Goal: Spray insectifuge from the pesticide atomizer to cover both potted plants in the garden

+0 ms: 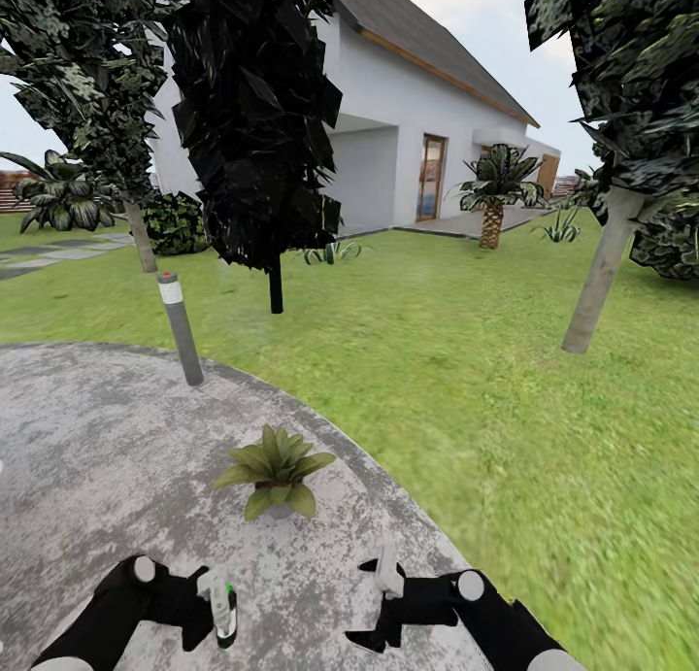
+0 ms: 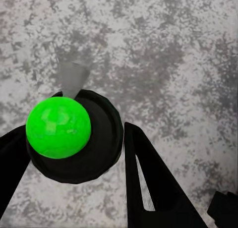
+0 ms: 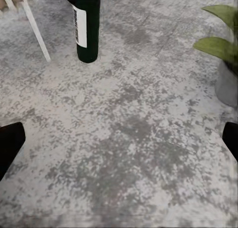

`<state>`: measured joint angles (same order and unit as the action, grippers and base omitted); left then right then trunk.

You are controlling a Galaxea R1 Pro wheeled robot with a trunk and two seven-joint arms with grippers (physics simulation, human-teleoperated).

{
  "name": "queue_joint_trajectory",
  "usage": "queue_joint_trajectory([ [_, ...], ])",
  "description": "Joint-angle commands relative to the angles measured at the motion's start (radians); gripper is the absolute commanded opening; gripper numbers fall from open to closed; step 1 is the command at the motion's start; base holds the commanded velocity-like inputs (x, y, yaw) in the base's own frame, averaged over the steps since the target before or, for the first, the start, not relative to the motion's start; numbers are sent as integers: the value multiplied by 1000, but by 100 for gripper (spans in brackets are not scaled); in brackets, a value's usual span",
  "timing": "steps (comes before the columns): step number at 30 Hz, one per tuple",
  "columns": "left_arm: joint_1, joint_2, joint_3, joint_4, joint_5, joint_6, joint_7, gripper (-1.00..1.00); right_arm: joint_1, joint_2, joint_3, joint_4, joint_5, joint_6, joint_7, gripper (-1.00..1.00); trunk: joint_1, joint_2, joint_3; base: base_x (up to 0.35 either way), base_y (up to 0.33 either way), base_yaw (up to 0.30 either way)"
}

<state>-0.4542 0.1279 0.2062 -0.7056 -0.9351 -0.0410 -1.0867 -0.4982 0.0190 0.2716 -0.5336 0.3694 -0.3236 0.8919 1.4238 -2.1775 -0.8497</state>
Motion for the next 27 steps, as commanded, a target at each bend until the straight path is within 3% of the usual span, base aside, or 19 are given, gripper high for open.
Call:
queue_joint_trajectory([
  [1,1,-1,18,-1,-5,-4,-4,-100,0,-18,-3,0,8,-6,-3,100,0,0,-1,0,0,0],
  [2,3,-1,40,1,-4,-3,-4,-100,0,-54,-7,3,6,-6,-20,100,0,0,-1,0,0,0],
  [3,4,-1,67,7,-3,-1,-5,-100,1,-110,-27,29,3,-6,-73,100,0,0,-1,0,0,0],
  [4,5,-2,92,11,-1,32,-7,-100,2,-196,-135,192,1,-31,-204,100,0,0,-1,0,0,0],
  [6,5,-6,98,12,1,112,-4,-100,3,-247,-230,285,0,-76,-296,100,0,0,-1,0,0,0],
  [8,5,-10,103,11,3,180,-3,-100,4,-276,-341,376,-1,-94,-377,100,0,0,-1,0,0,0],
  [11,4,-15,106,5,3,223,3,-100,6,-281,-465,435,-1,-101,-492,100,0,0,-1,0,0,0],
  [12,3,-17,105,1,3,252,15,-100,10,-278,-502,445,-2,-110,-580,100,0,0,-1,0,0,0],
  [13,-1,-19,105,-1,4,288,24,-100,13,-276,-515,450,-2,-123,-641,100,0,0,-1,0,0,0],
  [17,-24,-23,102,-4,4,430,36,-100,27,-267,-526,466,-3,-155,-784,100,0,0,-1,0,0,0],
  [20,-82,-24,102,-3,3,542,36,-100,42,-259,-528,475,-14,-159,-905,100,0,0,-1,0,0,0],
  [22,-117,-26,95,-3,3,642,36,-100,45,-227,-528,476,-59,-159,-954,100,0,0,-1,0,0,0],
  [23,-196,-30,88,-2,-4,795,32,-100,47,-201,-528,478,-150,-160,-976,100,0,0,-1,0,0,0],
  [25,-220,-30,87,-2,-6,847,31,-100,47,-200,-528,479,-154,-159,-976,100,0,0,-1,0,0,0],
  [26,-233,-28,5,-3,-11,921,30,-100,49,-198,-528,480,-155,-158,-972,100,0,0,-1,63,0,0],
  [27,-232,-28,-10,-3,-12,925,29,-100,49,-197,-528,480,-155,-158,-972,100,0,0,-1,146,0,0],
])
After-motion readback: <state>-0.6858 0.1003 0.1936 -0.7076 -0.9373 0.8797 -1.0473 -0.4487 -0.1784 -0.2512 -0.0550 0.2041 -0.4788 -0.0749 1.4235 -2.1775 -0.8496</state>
